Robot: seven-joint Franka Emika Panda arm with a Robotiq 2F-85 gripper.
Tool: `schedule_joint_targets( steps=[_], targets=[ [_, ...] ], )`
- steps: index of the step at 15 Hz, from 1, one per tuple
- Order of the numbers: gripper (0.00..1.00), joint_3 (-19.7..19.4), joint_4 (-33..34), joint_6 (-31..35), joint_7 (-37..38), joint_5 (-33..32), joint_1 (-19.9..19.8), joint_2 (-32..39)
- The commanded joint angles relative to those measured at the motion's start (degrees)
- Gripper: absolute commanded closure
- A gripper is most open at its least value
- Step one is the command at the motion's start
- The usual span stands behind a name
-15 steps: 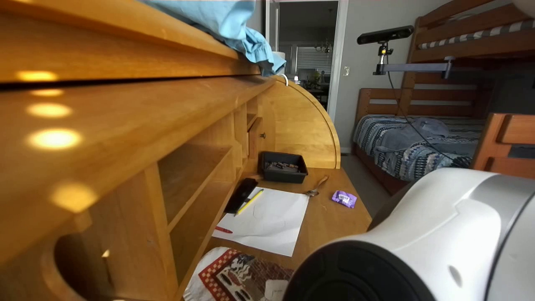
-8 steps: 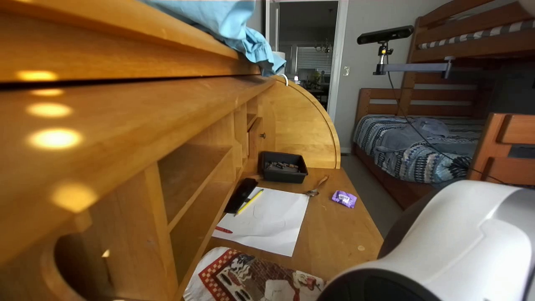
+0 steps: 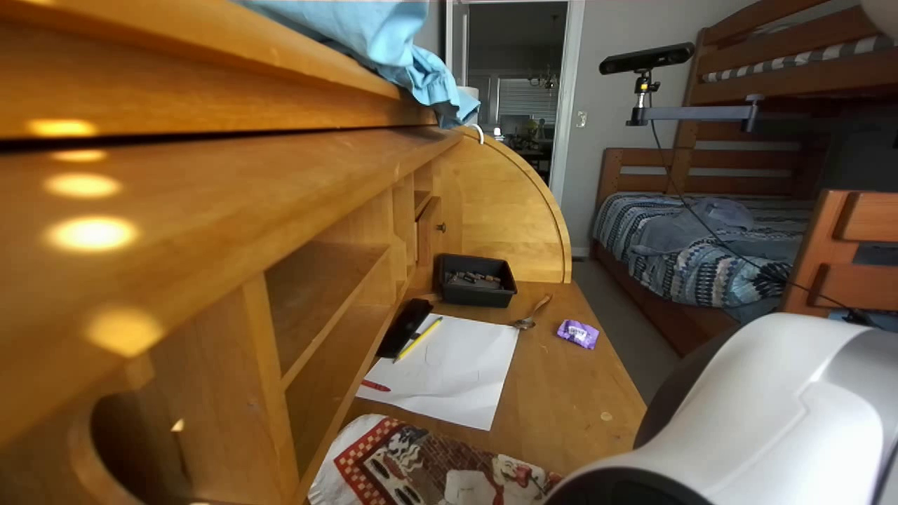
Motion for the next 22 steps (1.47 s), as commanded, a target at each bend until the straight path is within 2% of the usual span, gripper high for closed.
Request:
schedule_joint_targets(
  steps=[1, 4, 6, 9, 22],
  targets=[
    [0.68, 0.07, -0.65, -0.23, 1.19, 1.22, -0.05, -0.12],
    [0.91, 0.04, -1.04, -0.2, 1.65, 1.32, -0.2, -0.49],
    [1.0, 0.05, -1.4, -0.16, 1.99, 1.3, -0.26, -0.87],
    [0.97, 0.06, -2.09, -0.36, 2.56, 1.22, -0.22, -1.81],
    [0.97, -0.88, -4.74, -4.96, 8.4, -0.14, 0.48, -8.71]
  ],
)
